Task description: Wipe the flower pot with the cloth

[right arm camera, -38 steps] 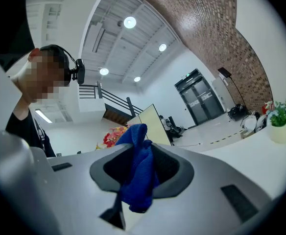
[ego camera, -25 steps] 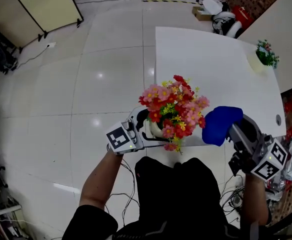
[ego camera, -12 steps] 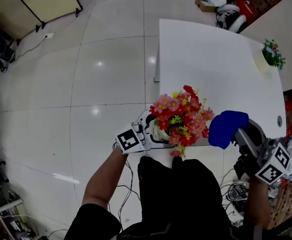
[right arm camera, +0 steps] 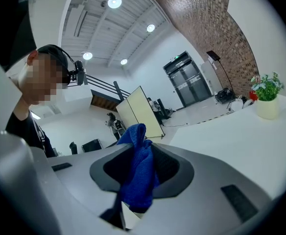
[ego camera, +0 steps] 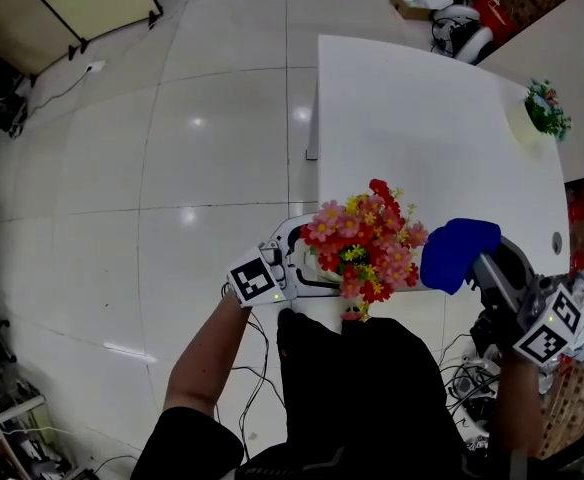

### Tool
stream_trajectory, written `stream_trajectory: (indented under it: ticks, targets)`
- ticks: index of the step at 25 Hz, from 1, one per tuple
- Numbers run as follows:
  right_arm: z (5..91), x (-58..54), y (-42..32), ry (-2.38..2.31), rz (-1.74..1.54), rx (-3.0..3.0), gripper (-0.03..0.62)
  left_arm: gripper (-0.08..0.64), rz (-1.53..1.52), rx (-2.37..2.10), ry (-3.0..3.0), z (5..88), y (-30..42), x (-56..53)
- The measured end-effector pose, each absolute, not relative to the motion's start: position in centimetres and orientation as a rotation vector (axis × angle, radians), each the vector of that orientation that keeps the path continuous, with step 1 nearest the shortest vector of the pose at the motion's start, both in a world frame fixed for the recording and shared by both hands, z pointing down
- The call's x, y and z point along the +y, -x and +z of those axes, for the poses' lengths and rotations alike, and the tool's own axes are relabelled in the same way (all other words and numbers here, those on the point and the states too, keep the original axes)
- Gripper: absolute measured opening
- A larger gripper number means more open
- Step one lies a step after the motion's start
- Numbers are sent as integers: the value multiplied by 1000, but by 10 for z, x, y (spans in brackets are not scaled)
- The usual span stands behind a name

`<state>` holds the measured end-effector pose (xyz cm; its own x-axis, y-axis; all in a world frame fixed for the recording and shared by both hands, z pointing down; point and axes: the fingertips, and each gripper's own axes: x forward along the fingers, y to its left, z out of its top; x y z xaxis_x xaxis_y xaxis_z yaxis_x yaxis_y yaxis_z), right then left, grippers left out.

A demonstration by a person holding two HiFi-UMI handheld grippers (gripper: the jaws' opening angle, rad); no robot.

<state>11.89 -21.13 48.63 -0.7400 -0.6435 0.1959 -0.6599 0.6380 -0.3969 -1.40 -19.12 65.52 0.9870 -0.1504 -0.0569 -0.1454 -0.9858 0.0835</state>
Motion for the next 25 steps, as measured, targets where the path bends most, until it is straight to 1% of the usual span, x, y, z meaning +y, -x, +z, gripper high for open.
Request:
stream_trajectory:
  ticks: [7, 12, 17, 18, 19, 22, 24, 25]
  targets:
    - [466, -210, -111, -1092, 708, -2839, 97, 523, -73, -367, -3025, 633, 48, -182]
    - [427, -208, -101, -1090, 710, -2888, 97, 522, -129, -657, -2936, 571, 93, -175]
    - [383, -200, -94, -1113, 674, -2932, 97, 518, -174, -837, -2871, 499, 124, -157]
    - [376, -197, -92, -1121, 659, -2940, 97, 456, -191, -868, -2855, 484, 129, -154]
    - [369, -195, -90, -1132, 646, -2949, 97, 412, -213, -894, -2844, 471, 134, -151]
    - [355, -184, -87, -1177, 608, -2964, 97, 406, -247, -937, -2827, 442, 141, -140]
    - [349, -174, -84, -1202, 585, -2969, 97, 311, -234, -955, -2822, 431, 140, -135]
    - [345, -169, -83, -1208, 576, -2971, 97, 284, -231, -956, -2824, 426, 138, -132]
